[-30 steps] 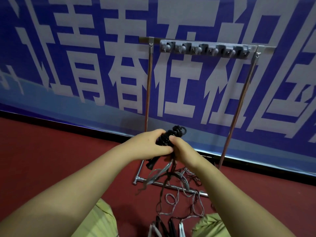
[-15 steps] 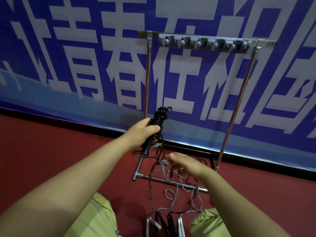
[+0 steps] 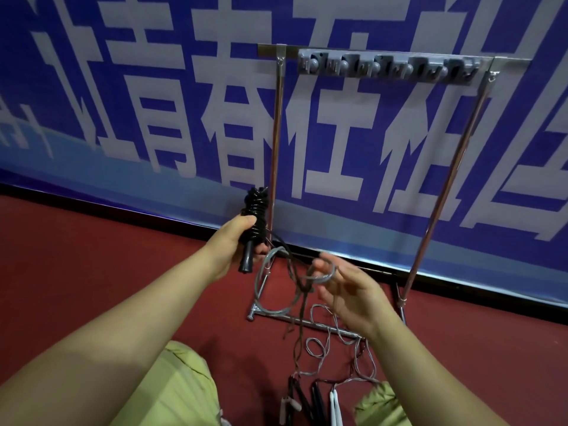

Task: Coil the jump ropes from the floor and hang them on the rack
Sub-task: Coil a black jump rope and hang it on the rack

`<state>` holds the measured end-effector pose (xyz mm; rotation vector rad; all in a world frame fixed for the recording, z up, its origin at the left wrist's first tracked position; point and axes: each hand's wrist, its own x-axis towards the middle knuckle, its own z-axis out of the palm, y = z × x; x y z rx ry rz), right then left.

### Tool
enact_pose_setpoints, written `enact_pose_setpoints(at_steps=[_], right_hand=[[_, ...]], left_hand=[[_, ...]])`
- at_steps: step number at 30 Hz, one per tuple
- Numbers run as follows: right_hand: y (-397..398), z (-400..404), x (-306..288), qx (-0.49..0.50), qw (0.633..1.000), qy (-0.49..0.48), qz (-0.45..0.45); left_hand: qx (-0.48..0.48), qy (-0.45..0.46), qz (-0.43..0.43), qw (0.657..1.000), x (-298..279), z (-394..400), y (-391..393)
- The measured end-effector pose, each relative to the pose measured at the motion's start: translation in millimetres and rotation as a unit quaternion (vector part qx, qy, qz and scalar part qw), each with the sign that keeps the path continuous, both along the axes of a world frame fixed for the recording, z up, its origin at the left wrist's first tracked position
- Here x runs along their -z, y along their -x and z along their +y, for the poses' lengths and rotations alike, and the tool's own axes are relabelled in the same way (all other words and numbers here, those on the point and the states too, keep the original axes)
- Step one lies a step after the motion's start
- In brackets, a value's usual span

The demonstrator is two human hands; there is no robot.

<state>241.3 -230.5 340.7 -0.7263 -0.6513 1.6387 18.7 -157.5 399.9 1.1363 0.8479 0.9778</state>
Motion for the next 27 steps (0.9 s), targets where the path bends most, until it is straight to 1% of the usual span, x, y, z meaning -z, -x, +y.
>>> enact_pose_setpoints(at_steps=[2, 3, 4, 5, 7, 8, 9, 10, 12, 13, 14, 16, 19, 23, 25, 27], right_hand=[[-4.6, 5.1, -1.3, 0.036, 0.998, -0.031, 0.051], [-7.4, 7.3, -4.2, 0.053, 0.996, -0.043, 0.059], [-9.9, 9.5, -8.5, 0.067, 0.996, -0.047, 0.046], [-12.1, 12.3, -11.5, 0.08, 0.996, -0.046, 0.006], [-10.5, 15.9, -15.6, 0.091, 0.985, -0.027, -0.144], [-9.0, 17.6, -14.1, 0.087, 0.976, -0.018, -0.201], [-7.9, 20.4, -11.0, 0.089, 0.972, -0.012, -0.218], [-7.9, 23.2, -9.3, 0.105, 0.975, -0.011, -0.197], [-13.3, 27.1, -9.1, 0.172, 0.981, -0.011, -0.088], [-19.5, 29.3, -9.6, 0.211, 0.976, -0.009, -0.052], [-27.5, 31.4, -10.8, 0.239, 0.97, -0.004, -0.037], [-45.3, 35.8, -9.7, 0.257, 0.965, 0.004, -0.044], [-64.4, 43.6, -5.3, 0.248, 0.965, 0.054, -0.066], [-78.7, 53.4, 4.6, 0.281, 0.952, 0.09, -0.077], [-81.1, 57.7, 7.9, 0.286, 0.95, 0.092, -0.089], [-74.9, 58.8, 3.2, 0.259, 0.955, 0.061, -0.132]], left_hand=[[-0.016, 0.015, 0.004, 1.0, 7.7, 5.8, 6.1], [-0.024, 0.023, 0.003, 0.999, 12.0, 8.5, 9.1], [-0.032, 0.031, -0.001, 0.999, 15.4, 10.7, 10.8], [-0.037, 0.04, -0.01, 0.998, 18.3, 12.4, 11.6], [-0.04, 0.048, -0.036, 0.997, 20.3, 13.8, 8.9], [-0.035, 0.048, -0.046, 0.997, 20.3, 13.7, 5.8], [-0.027, 0.048, -0.055, 0.997, 20.9, 14.2, 2.1], [-0.02, 0.052, -0.058, 0.997, 22.3, 15.9, -2.2], [-0.024, 0.061, -0.044, 0.997, 28.2, 20.3, -6.1], [-0.034, 0.066, -0.032, 0.997, 33.9, 24.3, -6.4], [-0.046, 0.073, -0.022, 0.996, 39.5, 27.3, -5.9], [-0.074, 0.097, -0.013, 0.992, 51.8, 32.5, -2.9], [-0.106, 0.127, -0.037, 0.986, 66.2, 39.2, 2.5], [-0.11, 0.129, -0.044, 0.984, 72.7, 42.0, 3.5], [-0.107, 0.139, -0.047, 0.983, 73.3, 40.7, 0.1], [-0.099, 0.148, -0.051, 0.983, 72.4, 41.5, -3.8]])
